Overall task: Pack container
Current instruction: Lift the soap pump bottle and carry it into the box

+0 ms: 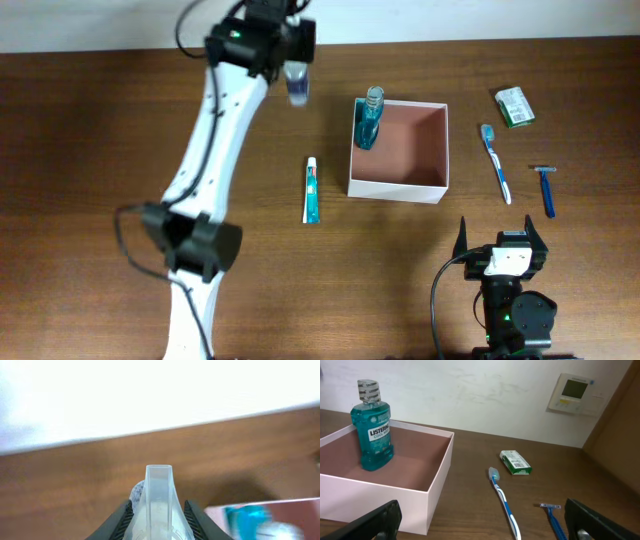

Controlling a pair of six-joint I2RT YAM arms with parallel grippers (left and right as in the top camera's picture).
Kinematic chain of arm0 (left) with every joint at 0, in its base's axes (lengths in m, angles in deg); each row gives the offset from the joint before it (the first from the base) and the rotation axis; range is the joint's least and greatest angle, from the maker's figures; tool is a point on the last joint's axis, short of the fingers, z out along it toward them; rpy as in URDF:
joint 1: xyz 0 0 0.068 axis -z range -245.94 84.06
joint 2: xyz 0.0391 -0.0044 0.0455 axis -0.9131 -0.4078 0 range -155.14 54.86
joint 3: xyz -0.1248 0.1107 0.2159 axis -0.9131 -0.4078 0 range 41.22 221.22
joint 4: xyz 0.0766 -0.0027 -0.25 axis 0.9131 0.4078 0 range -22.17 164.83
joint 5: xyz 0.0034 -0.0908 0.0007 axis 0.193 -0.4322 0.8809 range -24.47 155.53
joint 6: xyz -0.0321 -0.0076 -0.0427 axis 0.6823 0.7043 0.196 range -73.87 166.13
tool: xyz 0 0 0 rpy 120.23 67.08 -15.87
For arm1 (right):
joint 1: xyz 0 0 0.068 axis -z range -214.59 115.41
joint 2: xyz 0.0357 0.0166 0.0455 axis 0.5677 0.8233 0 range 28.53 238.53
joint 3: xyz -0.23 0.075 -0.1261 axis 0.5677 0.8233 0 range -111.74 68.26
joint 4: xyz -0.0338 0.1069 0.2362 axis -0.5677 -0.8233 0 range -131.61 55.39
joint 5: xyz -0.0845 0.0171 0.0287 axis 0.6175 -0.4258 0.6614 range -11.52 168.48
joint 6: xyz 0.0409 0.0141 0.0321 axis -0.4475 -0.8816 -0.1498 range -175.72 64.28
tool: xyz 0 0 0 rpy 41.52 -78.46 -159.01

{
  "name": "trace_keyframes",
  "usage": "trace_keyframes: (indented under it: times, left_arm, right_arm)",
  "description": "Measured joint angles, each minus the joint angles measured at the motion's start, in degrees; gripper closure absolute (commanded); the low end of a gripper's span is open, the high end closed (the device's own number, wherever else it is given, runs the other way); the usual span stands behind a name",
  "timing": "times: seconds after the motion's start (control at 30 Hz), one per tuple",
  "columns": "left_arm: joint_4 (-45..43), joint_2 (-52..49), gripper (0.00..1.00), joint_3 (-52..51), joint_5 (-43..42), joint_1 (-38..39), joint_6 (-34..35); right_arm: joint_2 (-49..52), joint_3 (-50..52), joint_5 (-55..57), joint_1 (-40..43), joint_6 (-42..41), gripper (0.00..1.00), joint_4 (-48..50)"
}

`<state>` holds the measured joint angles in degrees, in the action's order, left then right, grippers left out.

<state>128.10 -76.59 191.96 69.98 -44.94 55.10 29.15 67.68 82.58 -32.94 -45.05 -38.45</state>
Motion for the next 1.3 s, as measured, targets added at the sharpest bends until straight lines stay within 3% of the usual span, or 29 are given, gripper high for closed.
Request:
trace_keyframes:
  times: [0.27,0.5,0.77,1.3]
  left_arm:
    - [-3.7,12.7,0.76,1.0,-0.3,5.6,-0.2]
    - [-4.0,13.7,0.76,1.2,-1.9,15.8,-0.2]
    - [-5.3,9.6,0.75,1.2,-2.1,20.4,-0.2]
    - [-12.1,-5.6,0.74,1.1,-2.2,20.9,0.1]
  right_arm:
    - [0.0,0.0,0.0,0.0,0.0,0.01,0.0]
    - [0.0,0.0,0.0,0.0,0.0,0.01,0.0]
    - [0.0,0.0,0.0,0.0,0.0,0.02,0.0]
    - [0.0,0.0,0.0,0.0,0.0,0.01,0.0]
